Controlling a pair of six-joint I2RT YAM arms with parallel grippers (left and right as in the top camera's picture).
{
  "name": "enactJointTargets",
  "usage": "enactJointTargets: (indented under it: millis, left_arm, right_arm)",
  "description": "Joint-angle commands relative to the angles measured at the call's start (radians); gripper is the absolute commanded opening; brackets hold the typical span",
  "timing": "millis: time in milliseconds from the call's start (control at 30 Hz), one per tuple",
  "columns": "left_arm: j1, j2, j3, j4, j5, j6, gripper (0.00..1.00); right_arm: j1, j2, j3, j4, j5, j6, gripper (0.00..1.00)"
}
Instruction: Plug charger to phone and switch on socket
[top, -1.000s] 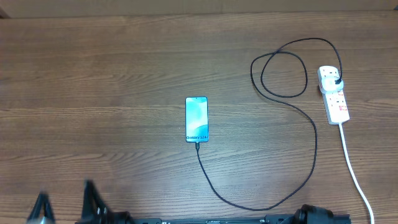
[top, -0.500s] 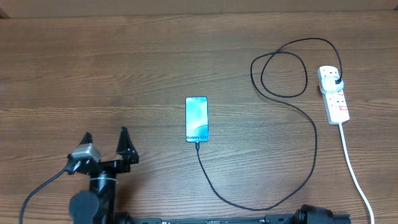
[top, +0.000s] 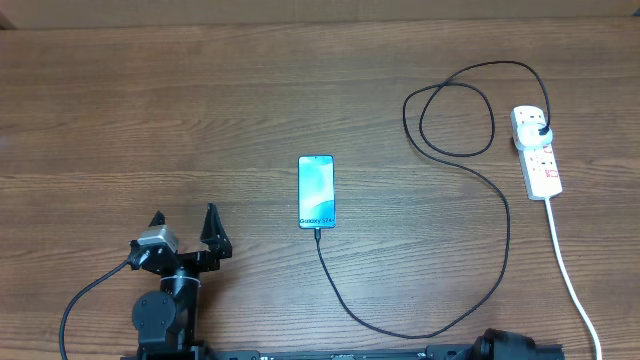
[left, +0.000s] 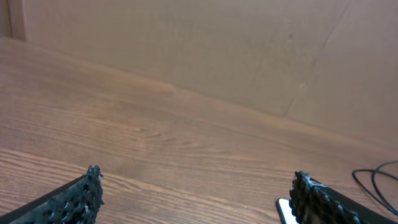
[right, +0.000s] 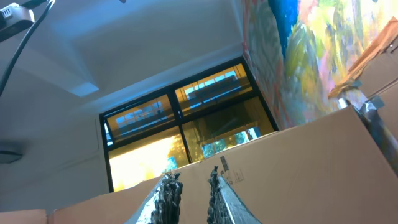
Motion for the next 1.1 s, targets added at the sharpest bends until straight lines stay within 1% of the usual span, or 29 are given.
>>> enactJointTargets:
  millis: [0,133,667,1067]
  left_arm:
    - [0.003,-0.008,-0.008,-0.016,0.004,-0.002,1.00]
    - [0.003,-0.007,-0.008,-0.014,0.004,-0.002,0.99]
    - [0.003,-0.009,-0.008,-0.014,0.004,-0.002,0.99]
    - [0.004,-0.010,-0.008,-0.014,0.004,-0.002,1.00]
  right_arm:
    - [0.007,-0.018,0.004,-0.005,0.012,-0.008,0.20]
    - [0.007,-0.018,0.003,-0.008,0.012,-0.008,0.23]
    - [0.008,-0.023,-0.027,-0.002,0.012,-0.004,0.25]
    - [0.008,-0.135,-0.048,0.002,0.013,-0.004,0.25]
